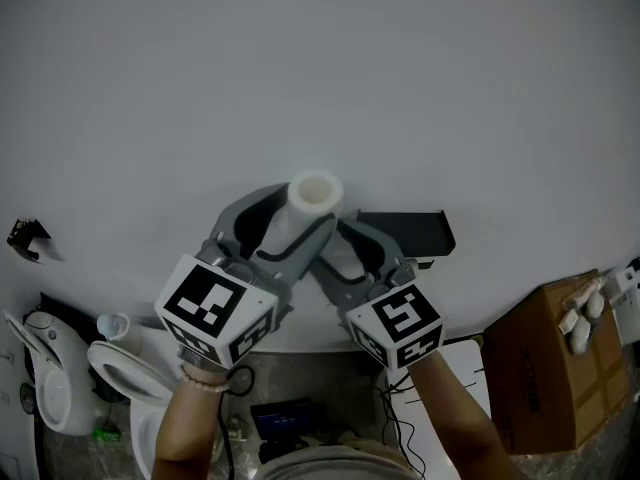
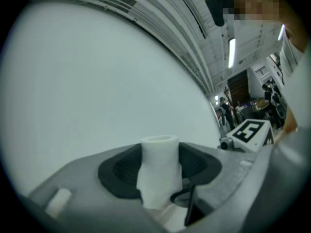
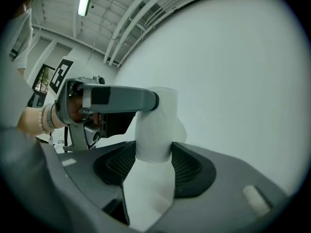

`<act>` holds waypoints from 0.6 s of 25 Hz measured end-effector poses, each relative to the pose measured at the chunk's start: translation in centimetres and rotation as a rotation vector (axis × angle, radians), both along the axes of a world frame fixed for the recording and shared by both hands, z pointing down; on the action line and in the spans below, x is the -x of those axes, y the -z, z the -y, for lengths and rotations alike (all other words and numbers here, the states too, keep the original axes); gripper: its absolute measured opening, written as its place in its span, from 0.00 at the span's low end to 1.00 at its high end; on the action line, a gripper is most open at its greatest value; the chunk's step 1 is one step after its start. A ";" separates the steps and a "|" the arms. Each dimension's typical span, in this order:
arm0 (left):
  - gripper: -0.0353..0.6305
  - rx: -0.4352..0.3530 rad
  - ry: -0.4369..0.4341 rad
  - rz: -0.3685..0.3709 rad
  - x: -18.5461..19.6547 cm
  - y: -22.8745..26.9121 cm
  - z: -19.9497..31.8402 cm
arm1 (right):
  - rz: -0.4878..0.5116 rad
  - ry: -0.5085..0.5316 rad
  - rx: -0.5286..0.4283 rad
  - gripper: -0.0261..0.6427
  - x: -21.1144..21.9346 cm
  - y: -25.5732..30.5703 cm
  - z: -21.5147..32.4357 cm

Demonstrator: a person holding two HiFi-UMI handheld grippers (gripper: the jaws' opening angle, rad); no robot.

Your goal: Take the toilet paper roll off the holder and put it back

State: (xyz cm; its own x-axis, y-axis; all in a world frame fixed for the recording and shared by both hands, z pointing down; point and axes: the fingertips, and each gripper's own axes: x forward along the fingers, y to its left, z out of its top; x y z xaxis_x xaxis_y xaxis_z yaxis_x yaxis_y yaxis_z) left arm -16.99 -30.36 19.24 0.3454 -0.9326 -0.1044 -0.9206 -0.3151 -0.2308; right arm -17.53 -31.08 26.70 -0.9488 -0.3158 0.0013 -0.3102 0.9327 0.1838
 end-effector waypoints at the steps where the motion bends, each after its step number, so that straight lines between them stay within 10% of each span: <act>1: 0.41 -0.004 -0.011 0.000 -0.4 0.2 0.3 | 0.002 -0.013 -0.003 0.39 -0.4 0.2 0.4; 15: 0.41 -0.023 -0.239 -0.019 -8.6 1.0 6.1 | -0.025 -0.245 -0.032 0.39 -9.0 1.1 6.4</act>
